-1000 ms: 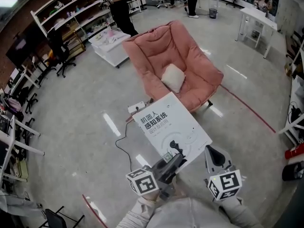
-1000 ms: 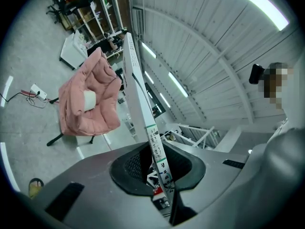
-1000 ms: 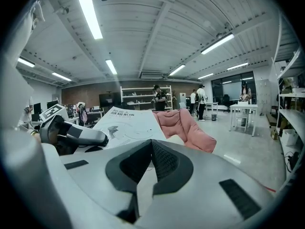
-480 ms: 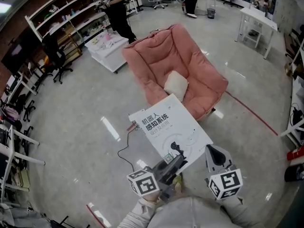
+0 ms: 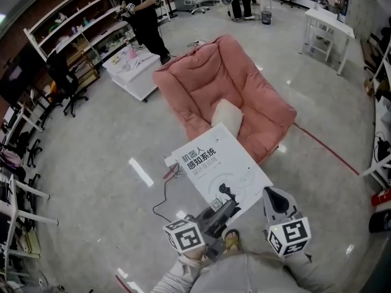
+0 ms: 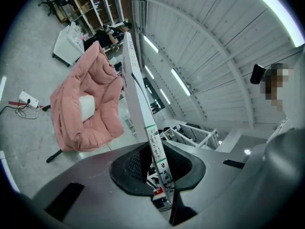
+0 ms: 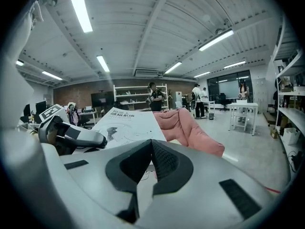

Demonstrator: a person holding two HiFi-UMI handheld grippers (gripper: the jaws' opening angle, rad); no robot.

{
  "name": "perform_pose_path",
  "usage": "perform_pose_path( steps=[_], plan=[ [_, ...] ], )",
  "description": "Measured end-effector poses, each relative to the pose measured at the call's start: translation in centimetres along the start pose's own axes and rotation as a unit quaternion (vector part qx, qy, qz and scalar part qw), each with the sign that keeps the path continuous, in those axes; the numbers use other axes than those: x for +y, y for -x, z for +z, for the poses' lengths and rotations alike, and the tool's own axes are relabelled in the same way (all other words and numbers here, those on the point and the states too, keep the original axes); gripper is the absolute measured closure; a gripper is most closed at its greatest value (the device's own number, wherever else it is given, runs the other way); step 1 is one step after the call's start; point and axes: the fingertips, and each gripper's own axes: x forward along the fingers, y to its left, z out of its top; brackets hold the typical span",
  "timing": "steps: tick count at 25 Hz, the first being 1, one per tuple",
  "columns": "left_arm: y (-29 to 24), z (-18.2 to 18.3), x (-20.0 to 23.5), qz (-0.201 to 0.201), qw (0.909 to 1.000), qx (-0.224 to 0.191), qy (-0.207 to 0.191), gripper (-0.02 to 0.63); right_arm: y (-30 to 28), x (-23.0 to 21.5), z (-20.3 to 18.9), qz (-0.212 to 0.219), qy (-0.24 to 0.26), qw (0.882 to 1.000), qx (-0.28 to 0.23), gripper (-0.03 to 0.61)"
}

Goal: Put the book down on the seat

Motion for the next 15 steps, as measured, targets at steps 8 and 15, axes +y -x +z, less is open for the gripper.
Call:
perform_pose_path(
  steps=[8, 15],
  plan=[
    [-2.2, 2.5, 3.0, 0.001, 0.9998, 0.018, 0.006, 0.551, -3.4, -0.4, 0.2, -0.001, -0.009, 1.000, 0.011, 0.573],
    [-2.1, 2.3, 3.8, 0.003, 0.9995, 0.029, 0.014, 0.549, -3.2, 0.1, -0.6, -0.004, -0.022, 1.000, 0.022, 0.573]
  ],
)
